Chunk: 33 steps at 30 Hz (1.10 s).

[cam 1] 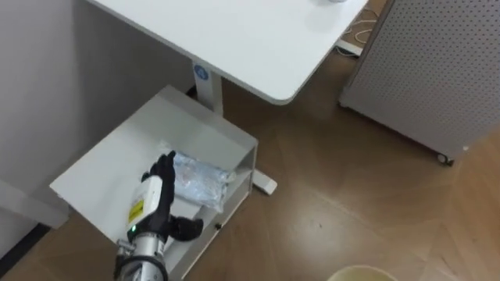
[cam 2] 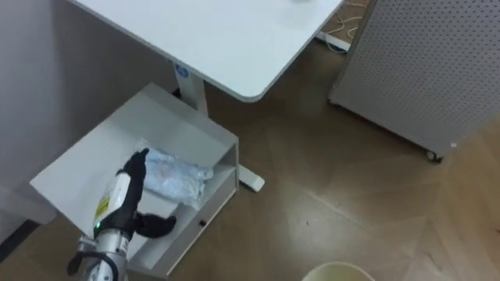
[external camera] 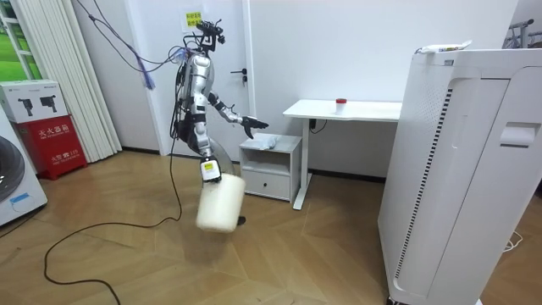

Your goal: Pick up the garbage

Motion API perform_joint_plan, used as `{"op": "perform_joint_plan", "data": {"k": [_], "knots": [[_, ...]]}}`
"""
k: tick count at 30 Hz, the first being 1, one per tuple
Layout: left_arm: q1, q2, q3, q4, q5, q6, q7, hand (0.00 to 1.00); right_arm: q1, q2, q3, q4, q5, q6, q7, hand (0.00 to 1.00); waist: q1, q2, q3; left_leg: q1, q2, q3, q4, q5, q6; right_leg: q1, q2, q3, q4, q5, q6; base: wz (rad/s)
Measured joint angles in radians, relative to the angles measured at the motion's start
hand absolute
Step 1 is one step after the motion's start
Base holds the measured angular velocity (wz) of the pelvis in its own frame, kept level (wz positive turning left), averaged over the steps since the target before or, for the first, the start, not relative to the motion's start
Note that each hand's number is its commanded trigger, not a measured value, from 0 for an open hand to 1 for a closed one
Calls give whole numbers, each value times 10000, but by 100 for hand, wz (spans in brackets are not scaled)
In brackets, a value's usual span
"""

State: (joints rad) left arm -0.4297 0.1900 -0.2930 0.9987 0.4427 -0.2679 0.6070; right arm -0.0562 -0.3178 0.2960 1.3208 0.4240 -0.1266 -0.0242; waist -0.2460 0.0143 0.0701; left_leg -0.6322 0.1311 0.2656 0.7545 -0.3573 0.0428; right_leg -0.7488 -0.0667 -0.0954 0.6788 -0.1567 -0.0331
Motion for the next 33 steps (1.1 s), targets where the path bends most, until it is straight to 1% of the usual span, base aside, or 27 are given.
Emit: {"op": "perform_joint_plan", "data": {"k": [1,2,4,5,6,8,10,12,15,18,21,24,26,30,32,33], "knots": [[-142,38,-92,166,-16,-2,85,0,1,33,215,-11,-325,157,22,100,-22,0,0,-108,32,8,104,-12,-20,-133,4,6,135,-25,-41,0],[-192,41,-131,229,-18,-2,135,0,-2,53,330,-12,-466,212,27,100,-24,1,-1,-146,36,9,153,-25,-35,-198,6,22,205,-37,-59,-3],[-313,137,-370,384,-26,-6,226,0,-61,189,556,-32,-1102,398,107,100,-20,5,3,-274,113,70,352,-81,-78,-408,6,96,465,-88,-131,-8],[-351,153,-455,468,-22,-6,232,0,-70,262,684,-53,-1294,415,174,100,-23,6,3,-314,135,73,425,-131,-146,-471,10,115,575,-129,-169,-6],[-362,150,-474,485,-9,-8,241,0,-69,297,770,-61,-1365,415,190,100,-33,5,2,-342,130,72,437,-144,-170,-510,9,119,621,-143,-180,0],[-458,163,-594,858,-22,-15,378,0,-64,481,788,-60,-1552,494,279,100,-74,7,2,-426,131,72,468,-120,-213,-631,12,128,707,-183,-227,0],[-466,186,-650,1141,-21,-9,389,0,-22,570,858,-70,-1569,560,335,100,-143,9,0,-475,130,69,475,-98,-247,-692,26,129,740,-189,-266,0],[-487,222,-724,1420,-13,7,388,0,13,573,860,-232,-1555,633,415,100,-245,14,1,-548,136,70,563,-97,-265,-788,24,135,864,-225,-330,0],[-633,221,-766,1869,4,84,383,0,-26,574,866,-405,-1416,615,447,100,-284,39,16,-627,192,61,768,-169,-328,-896,55,139,1083,-296,-408,0],[-839,244,-905,2149,-7,234,383,0,-56,505,975,-402,-1370,596,377,100,-297,68,17,-697,136,65,819,-167,-331,-995,-20,163,1258,-384,-407,7],[-980,358,-956,2266,0,309,382,0,-85,429,1080,-401,-1379,607,467,100,-326,91,19,-938,145,74,960,-167,-332,-1269,-34,190,1431,-411,-434,0],[-1146,407,-941,2731,18,472,330,0,-72,434,1136,-404,-1377,641,738,100,-503,104,21,-1124,161,27,1027,-168,-330,-1426,-30,152,1475,-411,-455,0],[-1304,495,-946,2906,33,664,154,0,-60,432,1136,-406,-1322,665,938,100,-590,102,22,-1316,185,31,1122,-180,-313,-1627,-21,158,1556,-421,-467,0],[-1485,539,-961,3175,33,901,57,0,-56,438,1159,-426,-1125,896,1018,100,-629,100,25,-1397,194,47,1124,-186,-302,-1725,-12,167,1573,-418,-477,0],[-1497,583,-1076,3178,31,1008,-32,0,-58,432,1164,-499,-1086,988,1009,100,-629,88,34,-1439,193,60,1127,-185,-304,-1789,-15,180,1599,-419,-492,0],[-1510,589,-1141,3178,31,1103,-96,0,-59,424,1165,-601,-1083,1033,998,100,-629,85,52,-1495,192,58,1142,-188,-298,-1844,-19,183,1619,-423,-493,0]]}}
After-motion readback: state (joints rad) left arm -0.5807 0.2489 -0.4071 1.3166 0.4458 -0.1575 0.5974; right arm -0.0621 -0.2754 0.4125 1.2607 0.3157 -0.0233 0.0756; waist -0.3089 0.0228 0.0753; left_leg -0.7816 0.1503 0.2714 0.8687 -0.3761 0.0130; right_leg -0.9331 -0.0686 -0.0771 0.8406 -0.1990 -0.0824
